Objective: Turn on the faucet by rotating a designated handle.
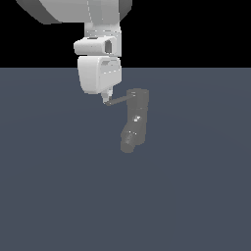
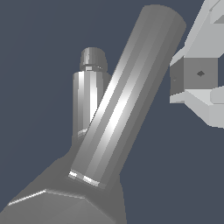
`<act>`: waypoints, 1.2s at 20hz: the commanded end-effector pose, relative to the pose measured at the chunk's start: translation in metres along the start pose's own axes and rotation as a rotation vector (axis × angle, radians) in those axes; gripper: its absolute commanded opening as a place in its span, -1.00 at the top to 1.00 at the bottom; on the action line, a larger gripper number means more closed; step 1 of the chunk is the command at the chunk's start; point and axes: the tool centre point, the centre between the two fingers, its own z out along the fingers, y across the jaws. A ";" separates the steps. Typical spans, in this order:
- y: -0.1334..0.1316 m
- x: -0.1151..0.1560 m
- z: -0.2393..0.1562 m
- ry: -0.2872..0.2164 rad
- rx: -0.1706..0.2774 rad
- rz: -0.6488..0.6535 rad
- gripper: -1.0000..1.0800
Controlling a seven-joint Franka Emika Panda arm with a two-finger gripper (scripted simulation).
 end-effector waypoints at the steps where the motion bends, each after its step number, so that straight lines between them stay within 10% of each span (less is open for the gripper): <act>1: 0.008 0.008 0.000 0.001 -0.004 0.001 1.00; 24: 0.026 0.101 0.000 0.001 -0.004 -0.002 1.00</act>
